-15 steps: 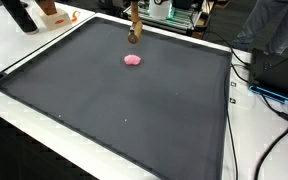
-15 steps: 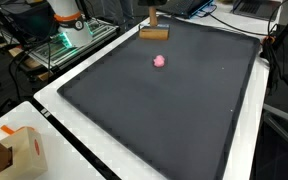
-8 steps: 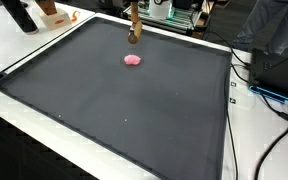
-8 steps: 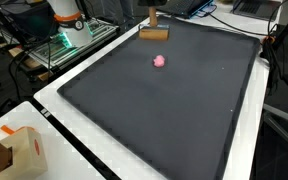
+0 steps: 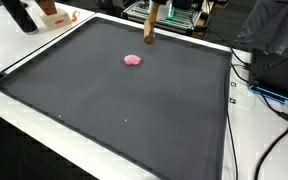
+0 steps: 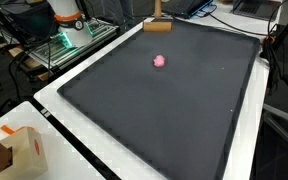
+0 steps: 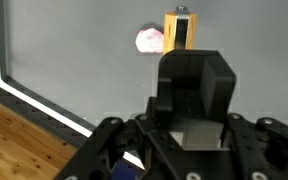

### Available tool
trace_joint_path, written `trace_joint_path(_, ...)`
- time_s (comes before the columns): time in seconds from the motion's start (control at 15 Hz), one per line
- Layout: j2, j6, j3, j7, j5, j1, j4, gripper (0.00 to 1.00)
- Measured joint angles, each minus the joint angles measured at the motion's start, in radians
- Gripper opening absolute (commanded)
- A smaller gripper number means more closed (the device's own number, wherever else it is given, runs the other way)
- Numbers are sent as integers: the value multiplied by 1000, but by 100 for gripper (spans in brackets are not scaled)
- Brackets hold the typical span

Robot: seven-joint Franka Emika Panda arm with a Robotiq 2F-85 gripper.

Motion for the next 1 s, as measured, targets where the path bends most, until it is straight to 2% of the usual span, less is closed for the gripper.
trace_joint_path(0.27, 37, -84, 105, 158, -116, 24, 47, 24)
trace_joint_path(0.53, 106, -154, 176, 315, -242, 42, 89, 24)
trace_joint_path(1.0, 232, -264, 200, 577, -399, 114, 149, 24)
